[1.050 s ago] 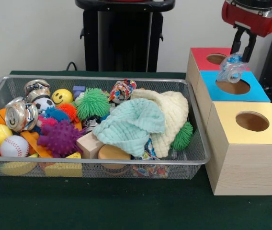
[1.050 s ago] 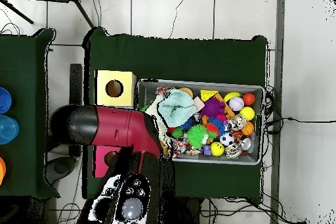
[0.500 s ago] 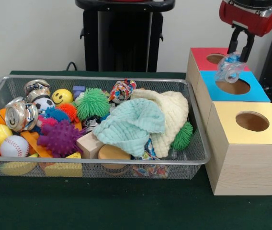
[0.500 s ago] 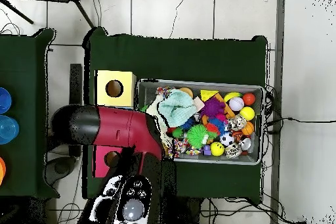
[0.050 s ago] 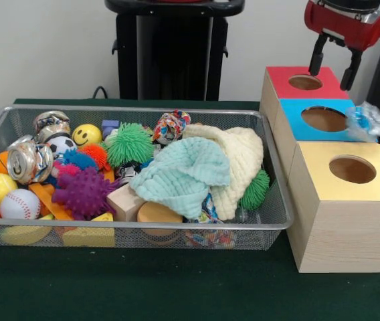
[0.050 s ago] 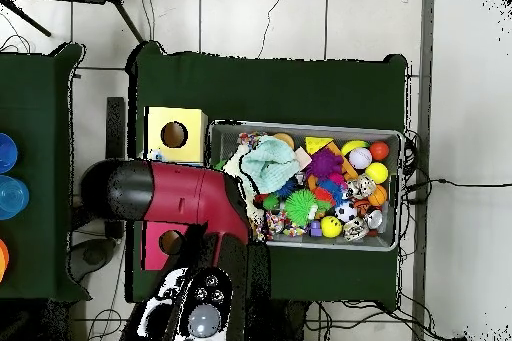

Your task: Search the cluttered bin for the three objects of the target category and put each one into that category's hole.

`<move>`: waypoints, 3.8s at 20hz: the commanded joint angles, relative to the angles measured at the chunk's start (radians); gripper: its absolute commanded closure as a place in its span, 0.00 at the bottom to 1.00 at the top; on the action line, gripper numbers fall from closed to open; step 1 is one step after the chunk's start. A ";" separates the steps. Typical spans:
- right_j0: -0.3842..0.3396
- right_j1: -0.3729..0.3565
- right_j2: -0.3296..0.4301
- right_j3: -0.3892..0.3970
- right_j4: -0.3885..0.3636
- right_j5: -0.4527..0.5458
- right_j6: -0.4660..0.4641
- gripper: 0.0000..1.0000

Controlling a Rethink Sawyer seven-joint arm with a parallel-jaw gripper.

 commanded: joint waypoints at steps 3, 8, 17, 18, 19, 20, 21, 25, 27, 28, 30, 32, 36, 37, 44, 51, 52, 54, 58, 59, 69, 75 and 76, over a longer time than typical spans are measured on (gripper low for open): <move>-0.033 0.046 0.036 0.018 0.024 -0.082 0.170 0.00; -0.033 0.047 0.035 0.018 0.025 -0.082 0.172 0.00; -0.044 0.044 0.042 0.023 0.032 -0.074 0.160 0.00; -0.045 0.043 0.042 0.023 0.034 -0.071 0.160 0.00; -0.044 0.041 0.042 0.023 0.035 -0.068 0.162 0.00; -0.043 0.040 0.041 0.021 0.037 -0.064 0.165 0.00; -0.041 0.039 0.041 0.020 0.038 -0.059 0.168 0.00; -0.034 0.036 0.041 0.008 0.049 -0.042 0.184 0.00; -0.031 0.042 0.042 0.001 0.057 -0.044 0.194 0.00; -0.029 0.045 0.043 -0.004 0.060 -0.043 0.199 0.00; -0.027 0.051 0.043 -0.013 0.066 -0.037 0.207 0.00; -0.020 0.055 0.040 -0.023 0.071 -0.028 0.217 0.00; -0.006 0.067 0.031 -0.050 0.081 -0.007 0.240 0.00; -0.003 0.070 0.029 -0.058 0.084 -0.002 0.247 0.00; 0.020 0.101 0.014 -0.127 0.111 0.036 0.292 0.00; 0.029 0.123 -0.004 -0.179 0.127 0.076 0.301 0.00; 0.030 0.126 -0.006 -0.184 0.130 0.078 0.302 0.00; 0.033 0.132 -0.009 -0.190 0.135 0.079 0.306 0.00; 0.042 0.146 -0.021 -0.211 0.143 0.089 0.313 0.00; 0.042 0.150 -0.023 -0.217 0.144 0.091 0.312 0.00; 0.053 0.188 -0.042 -0.228 0.163 0.069 0.297 0.00; 0.065 0.200 -0.056 -0.234 0.173 0.066 0.298 0.00; 0.068 0.202 -0.058 -0.234 0.174 0.067 0.300 0.00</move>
